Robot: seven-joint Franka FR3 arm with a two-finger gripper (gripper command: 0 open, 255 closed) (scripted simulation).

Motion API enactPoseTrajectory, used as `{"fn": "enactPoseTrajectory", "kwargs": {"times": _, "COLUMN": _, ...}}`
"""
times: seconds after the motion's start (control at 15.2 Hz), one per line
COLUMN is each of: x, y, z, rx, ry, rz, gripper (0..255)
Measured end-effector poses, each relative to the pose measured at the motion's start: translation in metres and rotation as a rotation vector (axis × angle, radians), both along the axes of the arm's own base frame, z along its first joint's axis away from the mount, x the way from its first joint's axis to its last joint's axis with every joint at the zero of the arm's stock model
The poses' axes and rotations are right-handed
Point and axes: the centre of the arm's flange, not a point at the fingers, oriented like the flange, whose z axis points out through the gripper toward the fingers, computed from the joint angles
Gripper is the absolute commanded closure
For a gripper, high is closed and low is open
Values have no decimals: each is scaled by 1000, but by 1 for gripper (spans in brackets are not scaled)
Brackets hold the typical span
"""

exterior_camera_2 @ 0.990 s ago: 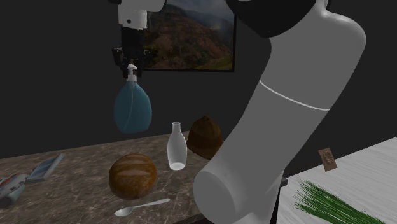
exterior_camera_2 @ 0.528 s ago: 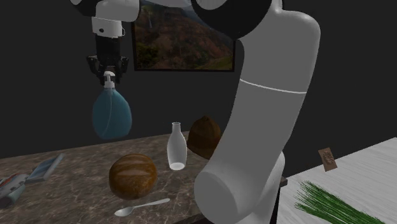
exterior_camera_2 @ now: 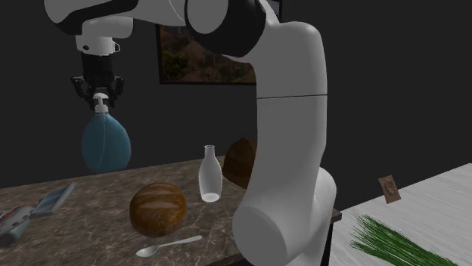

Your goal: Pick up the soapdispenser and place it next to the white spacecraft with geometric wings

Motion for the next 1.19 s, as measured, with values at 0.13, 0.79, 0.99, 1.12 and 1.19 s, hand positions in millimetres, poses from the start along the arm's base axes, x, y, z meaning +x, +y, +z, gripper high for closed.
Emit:
{"fn": "enactPoseTrajectory", "kwargs": {"times": 0.13, "x": 16, "y": 17, "z": -10, "rx": 0, "ry": 0, "rz": 0, "gripper": 255}}
{"fn": "enactPoseTrajectory", "kwargs": {"times": 0.79, "x": 50, "y": 55, "z": -54, "rx": 0, "ry": 0, "rz": -1, "gripper": 255}}
{"fn": "enactPoseTrajectory", "kwargs": {"times": 0.99, "x": 50, "y": 55, "z": -67, "rx": 1, "ry": 0, "rz": -1, "gripper": 255}}
{"fn": "enactPoseTrajectory", "kwargs": {"times": 1.12, "x": 50, "y": 55, "z": -80, "rx": 0, "ry": 1, "rz": -1, "gripper": 255}}
{"fn": "enactPoseTrajectory", "kwargs": {"times": 1.19, "x": 50, "y": 55, "z": -86, "rx": 0, "ry": 1, "rz": -1, "gripper": 255}}
